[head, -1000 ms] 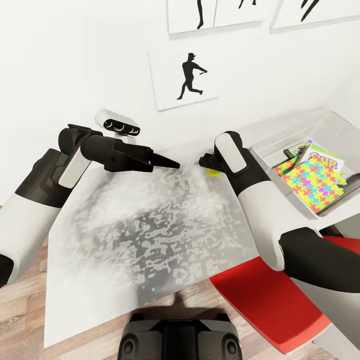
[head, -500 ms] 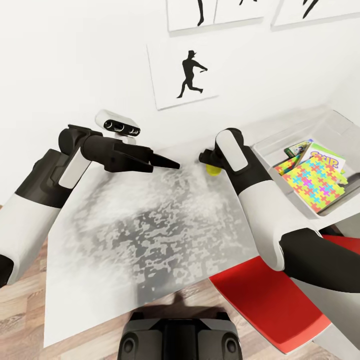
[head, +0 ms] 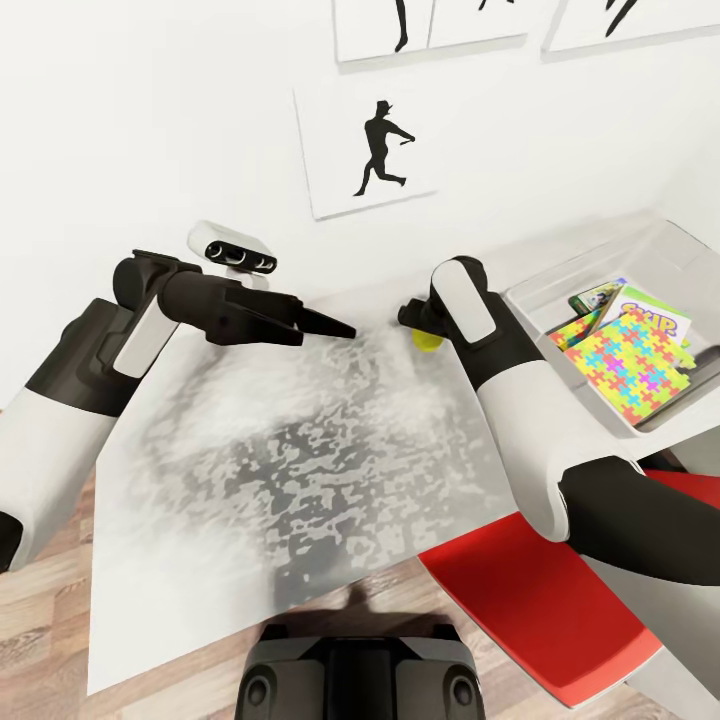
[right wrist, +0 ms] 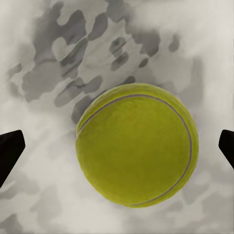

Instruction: Put all the toys in the child's room - the three board games (two on the bed and one on the table), the two jigsaw puzzles on the table, and the tennis ball on the table - inside the toy box on the table in the child's room.

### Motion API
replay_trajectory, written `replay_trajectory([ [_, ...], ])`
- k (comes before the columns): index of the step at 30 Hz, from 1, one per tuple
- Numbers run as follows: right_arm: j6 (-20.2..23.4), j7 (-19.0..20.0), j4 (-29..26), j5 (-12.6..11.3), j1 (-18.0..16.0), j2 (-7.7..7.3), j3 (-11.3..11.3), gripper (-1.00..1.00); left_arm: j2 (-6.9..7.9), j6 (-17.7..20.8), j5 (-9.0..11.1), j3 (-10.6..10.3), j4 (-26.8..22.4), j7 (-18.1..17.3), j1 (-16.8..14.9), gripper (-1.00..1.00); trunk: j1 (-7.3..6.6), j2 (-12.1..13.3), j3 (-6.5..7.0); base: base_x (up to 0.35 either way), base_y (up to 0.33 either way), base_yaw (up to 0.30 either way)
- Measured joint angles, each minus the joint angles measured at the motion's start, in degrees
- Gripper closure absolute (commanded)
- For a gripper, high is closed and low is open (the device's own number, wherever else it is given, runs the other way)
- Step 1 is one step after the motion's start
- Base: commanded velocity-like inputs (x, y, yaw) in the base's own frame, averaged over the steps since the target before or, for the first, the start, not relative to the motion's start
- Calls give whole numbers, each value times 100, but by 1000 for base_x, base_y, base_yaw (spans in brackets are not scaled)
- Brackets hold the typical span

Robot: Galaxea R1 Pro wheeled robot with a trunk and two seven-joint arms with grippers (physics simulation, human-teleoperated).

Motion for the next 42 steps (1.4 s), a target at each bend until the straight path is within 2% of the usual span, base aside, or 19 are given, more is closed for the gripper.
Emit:
replay_trajectory([
  [14,3,2,51,-9,-2,0,2,-100,2,0,-7,-7,0,6,53,-100,0,0,0,0,0,0],
  [15,4,2,53,-9,-1,0,2,100,2,0,-8,-5,0,7,55,-100,0,0,0,0,0,0],
  [42,56,23,-24,-36,10,0,-36,100,2,0,-26,-1,0,7,70,-100,0,0,0,0,0,0],
])
